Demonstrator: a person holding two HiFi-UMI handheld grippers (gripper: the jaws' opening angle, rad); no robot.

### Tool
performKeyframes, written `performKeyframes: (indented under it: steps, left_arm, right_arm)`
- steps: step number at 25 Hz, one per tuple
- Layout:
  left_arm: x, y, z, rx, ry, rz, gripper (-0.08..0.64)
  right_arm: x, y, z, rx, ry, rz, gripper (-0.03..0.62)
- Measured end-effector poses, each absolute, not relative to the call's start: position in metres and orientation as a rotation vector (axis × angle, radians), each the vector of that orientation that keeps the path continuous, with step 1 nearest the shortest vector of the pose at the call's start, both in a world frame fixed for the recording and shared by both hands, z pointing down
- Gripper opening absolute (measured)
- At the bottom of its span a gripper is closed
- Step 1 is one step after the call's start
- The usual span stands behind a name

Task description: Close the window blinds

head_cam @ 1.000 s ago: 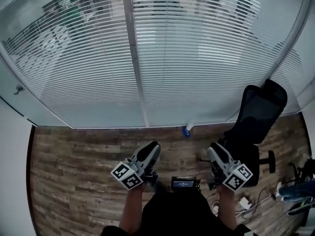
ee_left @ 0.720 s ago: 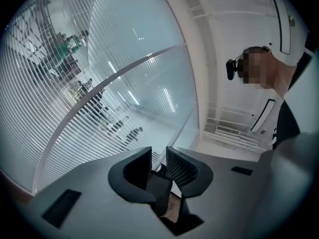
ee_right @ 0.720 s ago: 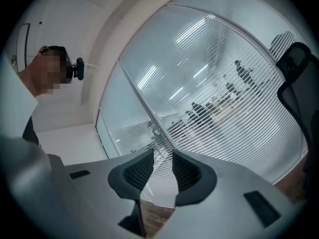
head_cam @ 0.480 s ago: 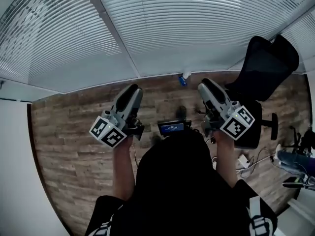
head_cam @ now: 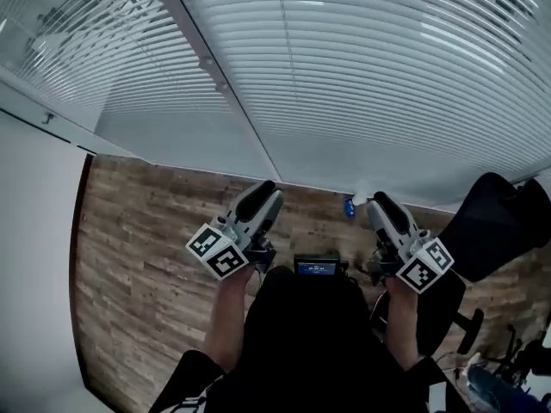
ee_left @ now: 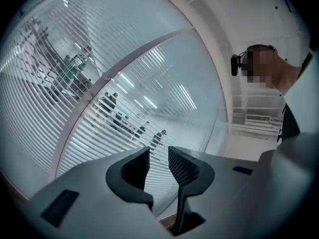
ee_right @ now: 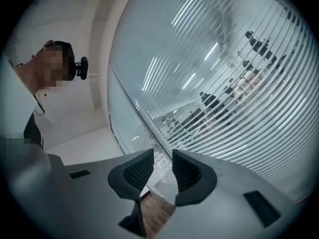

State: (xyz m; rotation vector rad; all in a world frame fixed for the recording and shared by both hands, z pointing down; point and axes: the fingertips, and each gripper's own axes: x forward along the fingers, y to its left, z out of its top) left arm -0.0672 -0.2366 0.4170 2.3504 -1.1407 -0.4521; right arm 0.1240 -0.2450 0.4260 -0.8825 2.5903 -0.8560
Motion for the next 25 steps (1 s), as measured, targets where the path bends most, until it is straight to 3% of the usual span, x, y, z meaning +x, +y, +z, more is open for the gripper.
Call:
performKeyframes:
  steps: [7,17,25]
  left_arm:
    - [-0.096,-0.269,0.42,2.269,-1.368,-0.422,0.118]
    - [-0.195,-0.367,0.424,2.127,-1.708,-0.423,0.124]
    - [-0.205,-0.41,0.438,2.155,-1.743,-0.319,0.153]
  right_arm:
    - [0.129,-0.268,0.441,-0.834,2.588,-0.883,0.101]
    - [0.102,-0.293,0.429,-1.001,2.608,-0.841,0.101]
    - [0.078,-0.303,0.42,-1.113,2.637,-0.788,0.101]
